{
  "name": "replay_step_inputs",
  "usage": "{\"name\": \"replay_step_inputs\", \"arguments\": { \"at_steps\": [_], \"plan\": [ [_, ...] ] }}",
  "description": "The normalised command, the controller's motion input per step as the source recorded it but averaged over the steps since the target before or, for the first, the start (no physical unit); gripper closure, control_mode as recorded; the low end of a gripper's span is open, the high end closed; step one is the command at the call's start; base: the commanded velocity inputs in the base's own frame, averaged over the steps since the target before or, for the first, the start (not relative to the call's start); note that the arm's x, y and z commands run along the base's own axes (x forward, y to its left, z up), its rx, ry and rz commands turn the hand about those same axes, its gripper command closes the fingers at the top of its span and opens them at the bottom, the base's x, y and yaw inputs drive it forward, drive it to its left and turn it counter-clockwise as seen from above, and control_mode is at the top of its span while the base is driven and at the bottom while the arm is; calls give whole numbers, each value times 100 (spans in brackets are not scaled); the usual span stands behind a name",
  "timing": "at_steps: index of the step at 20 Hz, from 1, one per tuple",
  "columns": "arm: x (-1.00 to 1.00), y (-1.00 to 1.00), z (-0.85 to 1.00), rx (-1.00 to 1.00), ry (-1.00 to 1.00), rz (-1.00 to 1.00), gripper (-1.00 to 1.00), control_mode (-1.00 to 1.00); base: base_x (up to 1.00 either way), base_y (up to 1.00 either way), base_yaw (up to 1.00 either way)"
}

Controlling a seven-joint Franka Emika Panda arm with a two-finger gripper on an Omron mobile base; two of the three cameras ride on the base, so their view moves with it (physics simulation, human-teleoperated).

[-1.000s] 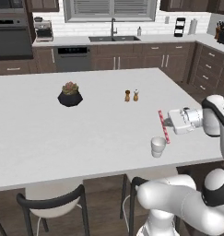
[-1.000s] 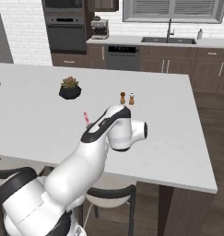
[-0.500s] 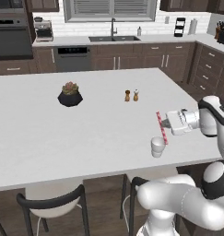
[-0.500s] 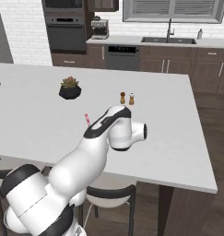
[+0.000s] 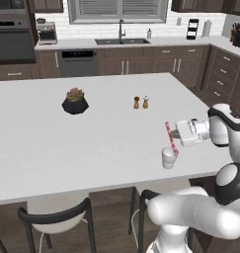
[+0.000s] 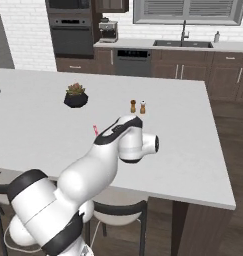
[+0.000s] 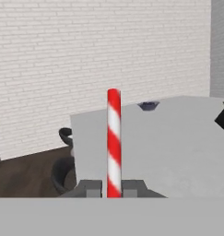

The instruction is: Take a straw from the drawer in front and place it inside the glass cup on the dining counter.

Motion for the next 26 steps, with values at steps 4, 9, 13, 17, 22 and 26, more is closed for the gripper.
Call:
{"name": "replay_step_inputs", "arguments": {
  "at_steps": [4,9,13,17,22,26],
  "plan": [
    [13,0,-13,0,0,0,100,-100,0,0,0],
    [11,1,-12,0,-1,0,100,-100,0,0,0],
    [13,0,-14,0,-4,0,100,-100,0,0,0],
    [15,0,-10,1,-6,0,100,-100,0,0,0],
    [7,0,-2,1,-8,0,100,-100,0,0,0],
    [0,0,4,1,-12,0,100,-100,0,0,0]
  ]
}}
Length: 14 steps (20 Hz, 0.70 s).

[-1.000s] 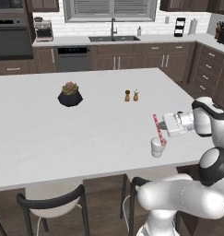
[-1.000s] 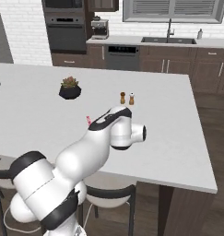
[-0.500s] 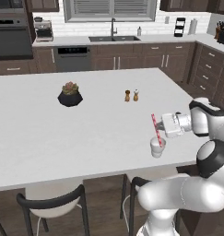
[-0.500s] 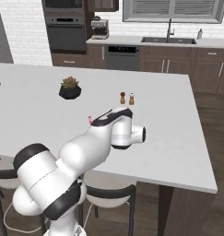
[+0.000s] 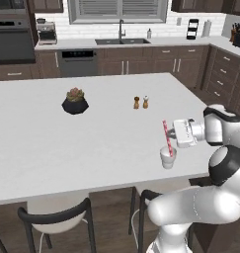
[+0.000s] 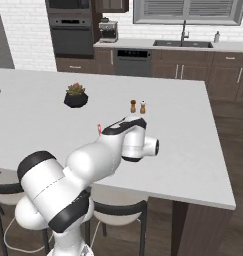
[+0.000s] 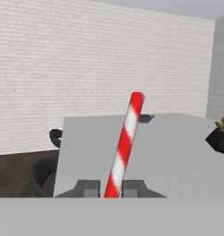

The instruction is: Take a straw from the drawer in front and place it inside the glass cup on the dining counter.

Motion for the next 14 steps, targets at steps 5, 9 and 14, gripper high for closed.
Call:
{"name": "replay_step_inputs", "arguments": {
  "at_steps": [5,9,14],
  "plan": [
    [0,0,18,0,-16,0,100,-100,0,0,0],
    [0,0,14,0,-12,0,100,-100,0,0,0],
    [0,0,0,0,-6,0,100,-100,0,0,0]
  ]
}}
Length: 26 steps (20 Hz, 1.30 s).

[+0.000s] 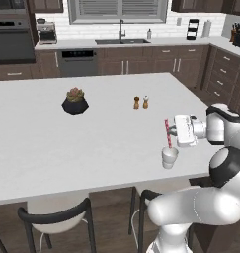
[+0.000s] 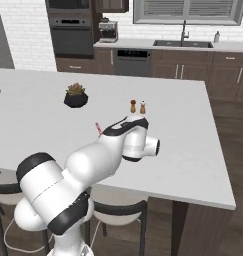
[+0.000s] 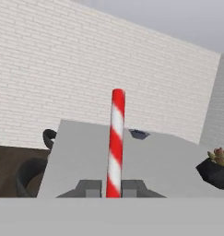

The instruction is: Take a straw from the drawer in front and place it inside the glass cup on the dining counter.

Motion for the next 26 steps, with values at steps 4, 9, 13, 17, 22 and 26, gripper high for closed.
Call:
{"name": "replay_step_inputs", "arguments": {
  "at_steps": [4,9,13,17,22,26],
  "plan": [
    [0,0,0,0,0,0,100,-100,0,0,0],
    [0,0,-6,0,0,0,100,-100,0,0,0],
    [0,0,-5,0,3,0,100,-100,0,0,0],
    [0,0,-5,0,9,0,100,-100,0,0,0],
    [0,0,-12,0,7,0,100,-100,0,0,0],
    [0,0,-23,0,2,0,100,-100,0,0,0]
  ]
}}
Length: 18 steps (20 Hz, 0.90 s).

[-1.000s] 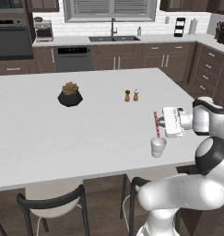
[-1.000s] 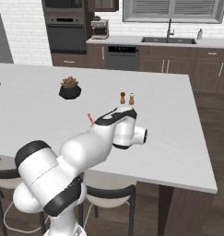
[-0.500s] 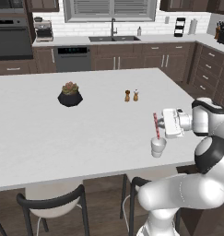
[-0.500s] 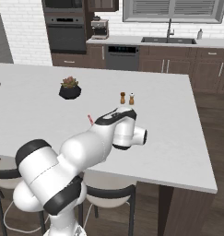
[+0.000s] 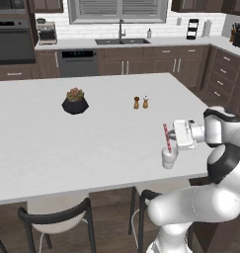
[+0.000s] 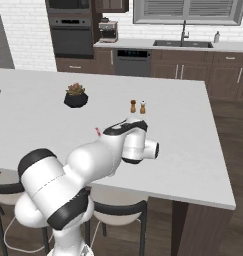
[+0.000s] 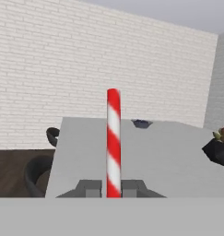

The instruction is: Take a straw from the drawer in front and place it inside the glass cup on the dining counter.

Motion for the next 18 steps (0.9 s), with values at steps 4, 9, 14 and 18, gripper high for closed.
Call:
{"name": "replay_step_inputs", "arguments": {
  "at_steps": [4,9,14,18],
  "plan": [
    [0,0,-27,0,2,0,100,-100,0,0,0],
    [0,0,-19,0,1,0,100,-100,0,0,0],
    [0,-1,-16,0,0,0,100,-100,0,0,0],
    [0,-4,-16,0,0,0,100,-100,0,0,0]
  ]
}}
